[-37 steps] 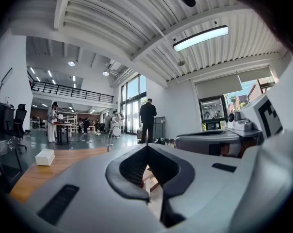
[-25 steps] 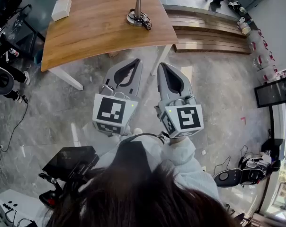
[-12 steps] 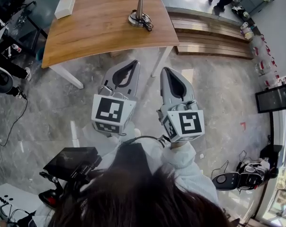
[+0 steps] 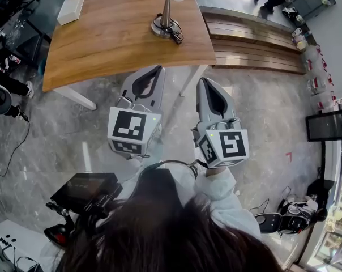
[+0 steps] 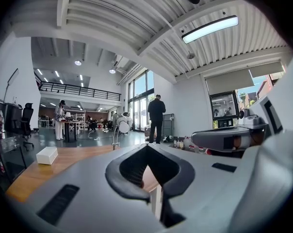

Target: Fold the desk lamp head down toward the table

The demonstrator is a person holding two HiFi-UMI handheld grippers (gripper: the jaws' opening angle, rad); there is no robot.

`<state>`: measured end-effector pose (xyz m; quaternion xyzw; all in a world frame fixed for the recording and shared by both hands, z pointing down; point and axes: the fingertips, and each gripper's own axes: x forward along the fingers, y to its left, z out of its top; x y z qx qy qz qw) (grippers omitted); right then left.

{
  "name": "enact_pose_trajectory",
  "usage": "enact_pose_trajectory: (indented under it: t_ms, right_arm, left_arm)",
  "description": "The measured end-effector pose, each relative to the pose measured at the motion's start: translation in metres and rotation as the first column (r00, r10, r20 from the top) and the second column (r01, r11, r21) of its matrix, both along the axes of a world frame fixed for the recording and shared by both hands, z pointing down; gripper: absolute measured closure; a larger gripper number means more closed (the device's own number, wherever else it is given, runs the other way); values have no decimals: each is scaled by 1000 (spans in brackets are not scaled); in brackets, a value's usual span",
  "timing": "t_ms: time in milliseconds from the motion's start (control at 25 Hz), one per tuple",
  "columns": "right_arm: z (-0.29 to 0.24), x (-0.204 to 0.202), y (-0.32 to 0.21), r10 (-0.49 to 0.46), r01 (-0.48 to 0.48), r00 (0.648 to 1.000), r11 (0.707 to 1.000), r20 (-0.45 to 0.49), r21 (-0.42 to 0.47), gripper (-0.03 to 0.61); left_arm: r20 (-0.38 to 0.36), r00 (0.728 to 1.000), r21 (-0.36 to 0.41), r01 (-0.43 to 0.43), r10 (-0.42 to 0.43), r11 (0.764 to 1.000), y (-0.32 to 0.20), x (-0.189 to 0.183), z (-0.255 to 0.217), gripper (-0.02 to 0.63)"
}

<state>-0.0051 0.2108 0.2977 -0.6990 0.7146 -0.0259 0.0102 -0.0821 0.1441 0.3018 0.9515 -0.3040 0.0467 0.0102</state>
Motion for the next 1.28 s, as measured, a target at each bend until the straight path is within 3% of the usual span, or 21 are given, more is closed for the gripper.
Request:
enact_pose_trajectory:
  t_ms: [200,400,680,880,1000,1120,1280]
  right_arm:
    - [-10,43,-85,14,-14,1000,1000,-4,10,577]
    - [0,81,-173,22,-22,1000,1000,-2,-16,577]
    - [26,119,-229,7,-2,998,997,66,-82,577]
    - [62,151,-297,-73,84,993,989,93,-125,577]
    - [79,153,-326,-230,243,968,957,97,-159,577]
    - [91,162,-351,-332,344,939,921,90,-183,577]
    - [108,175,-389,-435,460,886,865,160,-201,576]
  left_arm:
    - [-8,1000,20,13,-13,1000,-88,29,-12,611]
    - [-7,1000,-9,29,-29,1000,-185,54,-4,611]
    - [18,998,-57,56,-55,997,-235,70,13,611]
    - [2,994,-78,111,-111,991,-298,91,27,611]
    - [-36,987,-85,152,-155,985,-328,103,21,611]
    - [-64,985,-112,154,-162,982,-352,118,12,611]
    - [-109,983,-215,121,-147,969,-377,134,13,611]
